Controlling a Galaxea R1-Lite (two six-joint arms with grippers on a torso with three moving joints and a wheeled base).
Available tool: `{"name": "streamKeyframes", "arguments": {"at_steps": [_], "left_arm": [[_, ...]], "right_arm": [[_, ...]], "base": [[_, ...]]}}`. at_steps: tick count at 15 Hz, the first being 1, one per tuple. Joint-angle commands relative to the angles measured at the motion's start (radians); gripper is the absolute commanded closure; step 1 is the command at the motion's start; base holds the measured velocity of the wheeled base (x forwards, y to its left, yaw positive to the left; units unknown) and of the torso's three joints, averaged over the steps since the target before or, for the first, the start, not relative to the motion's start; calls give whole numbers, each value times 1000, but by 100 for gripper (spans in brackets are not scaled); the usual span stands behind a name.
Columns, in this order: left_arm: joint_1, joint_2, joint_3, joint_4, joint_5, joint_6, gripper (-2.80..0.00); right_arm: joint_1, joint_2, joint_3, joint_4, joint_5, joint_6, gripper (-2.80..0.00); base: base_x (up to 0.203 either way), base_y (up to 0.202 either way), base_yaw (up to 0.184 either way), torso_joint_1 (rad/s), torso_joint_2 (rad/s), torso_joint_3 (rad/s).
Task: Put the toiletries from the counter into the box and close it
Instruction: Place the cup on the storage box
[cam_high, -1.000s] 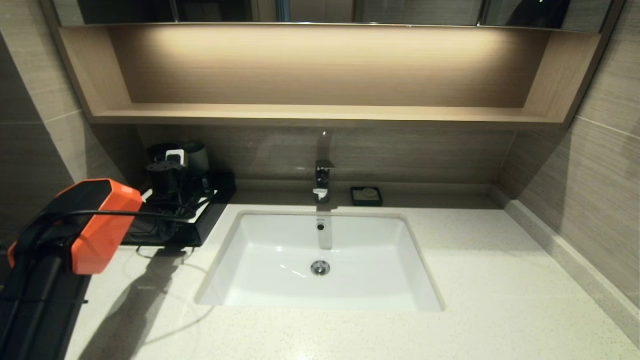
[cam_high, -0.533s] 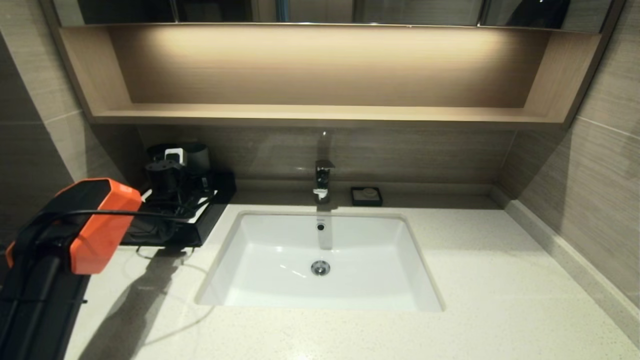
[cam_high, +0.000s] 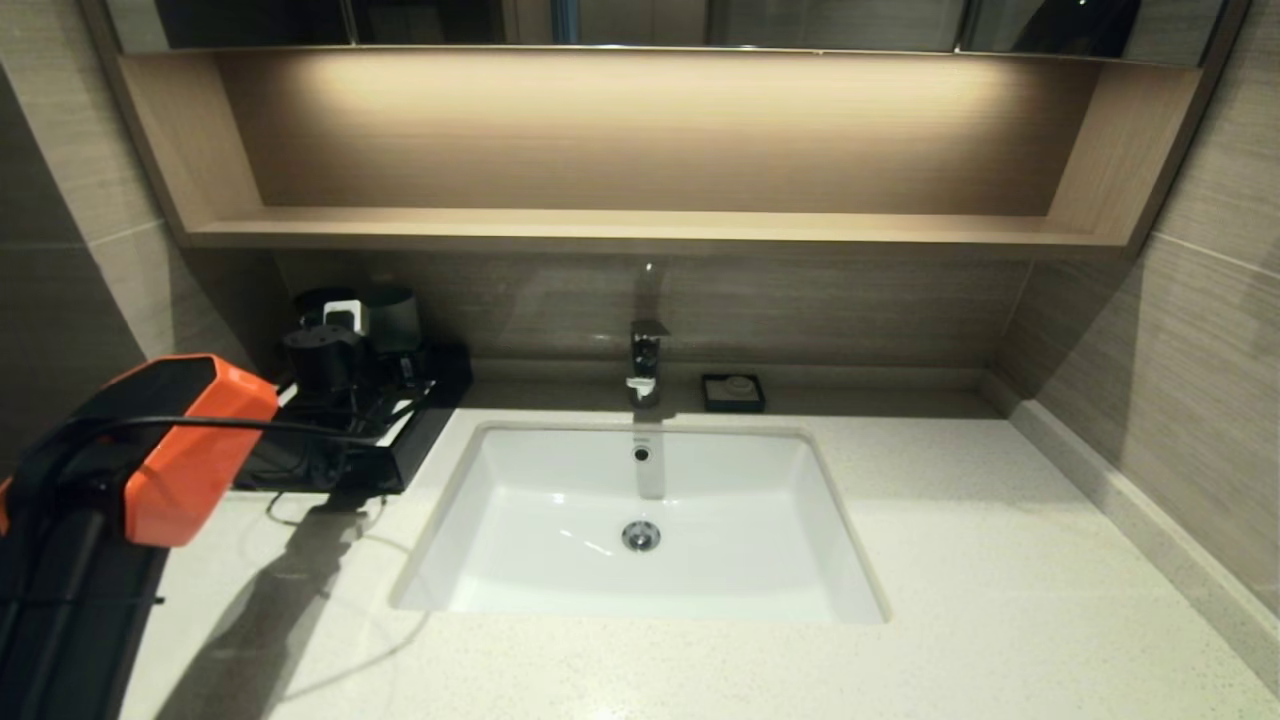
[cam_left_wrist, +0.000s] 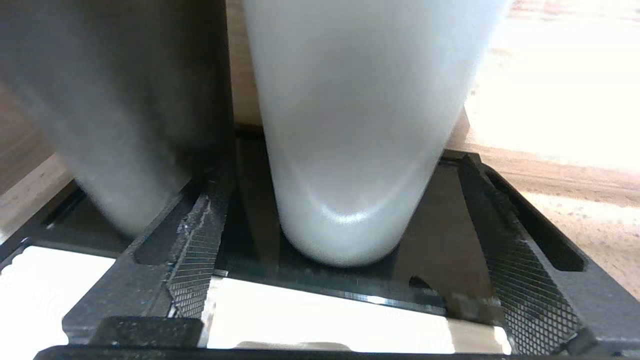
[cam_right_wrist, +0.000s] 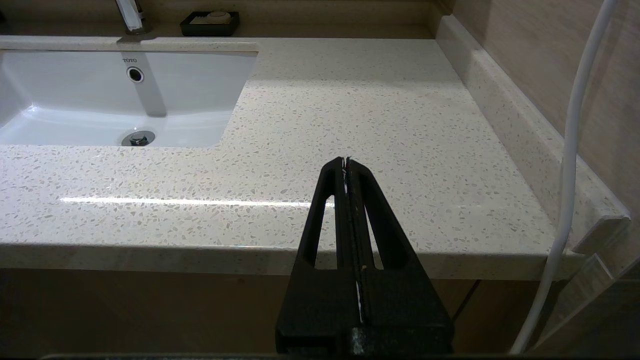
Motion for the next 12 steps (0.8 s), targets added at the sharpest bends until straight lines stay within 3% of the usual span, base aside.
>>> {"name": "streamKeyframes", "arguments": {"at_steps": [1, 11, 12], "left_arm": [[0, -39, 59, -21, 0, -2, -280], [-2, -160, 313, -176, 5, -28, -280], [-7, -173, 330, -181, 5, -28, 0]], "right_arm": [[0, -2, 2, -1, 0, -1, 0], [0, -2, 0, -1, 0, -1, 0], [0, -2, 1, -1, 0, -1, 0]], "base": [[0, 0, 0, 0, 0, 0], [0, 0, 0, 0, 0, 0], [0, 0, 0, 0, 0, 0]]}}
